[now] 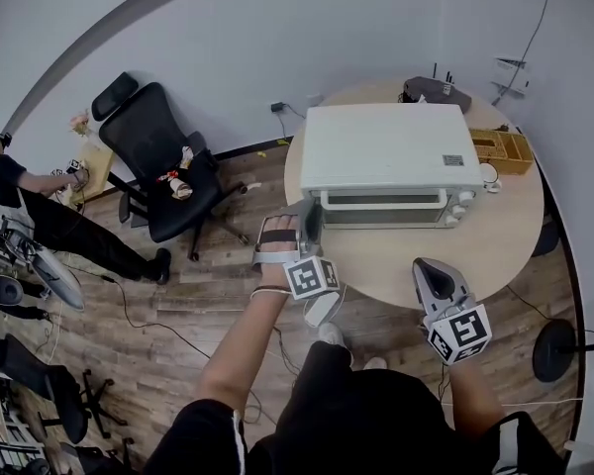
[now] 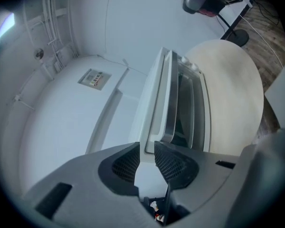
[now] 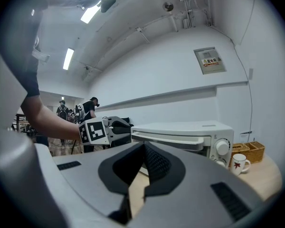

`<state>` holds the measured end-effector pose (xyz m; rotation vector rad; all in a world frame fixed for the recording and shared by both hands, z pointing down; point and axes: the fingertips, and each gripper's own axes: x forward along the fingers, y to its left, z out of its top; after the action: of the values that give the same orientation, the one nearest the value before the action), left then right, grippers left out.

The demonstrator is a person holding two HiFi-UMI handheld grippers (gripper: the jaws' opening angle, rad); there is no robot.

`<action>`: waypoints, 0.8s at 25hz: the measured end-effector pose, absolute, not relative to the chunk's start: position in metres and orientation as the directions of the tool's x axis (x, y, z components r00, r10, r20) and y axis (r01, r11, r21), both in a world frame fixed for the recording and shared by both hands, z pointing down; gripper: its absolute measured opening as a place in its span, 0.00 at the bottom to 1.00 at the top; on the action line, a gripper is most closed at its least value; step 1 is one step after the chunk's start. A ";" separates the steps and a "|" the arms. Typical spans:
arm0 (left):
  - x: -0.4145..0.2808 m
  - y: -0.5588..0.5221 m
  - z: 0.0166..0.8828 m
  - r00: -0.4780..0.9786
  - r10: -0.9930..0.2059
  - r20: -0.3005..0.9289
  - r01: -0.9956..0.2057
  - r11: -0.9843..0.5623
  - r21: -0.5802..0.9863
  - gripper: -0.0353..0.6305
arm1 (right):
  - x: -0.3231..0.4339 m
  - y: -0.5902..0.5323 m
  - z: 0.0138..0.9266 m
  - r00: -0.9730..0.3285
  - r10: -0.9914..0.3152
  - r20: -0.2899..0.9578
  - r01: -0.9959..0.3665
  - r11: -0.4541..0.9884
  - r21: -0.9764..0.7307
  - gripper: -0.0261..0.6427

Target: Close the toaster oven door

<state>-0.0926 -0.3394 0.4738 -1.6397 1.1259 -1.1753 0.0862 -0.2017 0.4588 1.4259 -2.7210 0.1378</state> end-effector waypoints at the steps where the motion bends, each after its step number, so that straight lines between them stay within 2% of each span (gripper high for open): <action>1: -0.090 -0.335 0.471 0.175 -0.955 0.237 -0.228 -0.274 -0.934 0.19 | 0.085 -0.201 0.459 -0.571 -0.815 0.100 -0.821 0.569 -0.048 0.04; 4: -0.085 -0.321 0.462 0.193 -0.954 0.229 -0.330 -0.282 -0.901 0.19 | 0.082 -0.201 0.457 -0.577 -0.811 0.096 -0.817 0.575 -0.043 0.04; 8: -0.079 -0.295 0.450 0.234 -0.947 0.219 -0.527 -0.313 -0.790 0.15 | 0.079 -0.197 0.455 -0.576 -0.812 0.092 -0.817 0.575 -0.038 0.04; 12: -0.074 -0.265 0.449 0.285 -0.937 0.204 -0.703 -0.349 -0.619 0.12 | 0.075 -0.191 0.455 -0.577 -0.812 0.089 -0.816 0.576 -0.034 0.04; 20: -0.078 -0.216 0.477 0.355 -0.907 0.227 -0.896 -0.400 -0.195 0.06 | 0.068 -0.182 0.451 -0.576 -0.814 0.074 -0.817 0.577 -0.018 0.04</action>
<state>-0.0781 -0.2160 0.4767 -2.5555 1.7005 -0.4656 0.0675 -0.1816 0.4508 1.4173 -2.7386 0.0777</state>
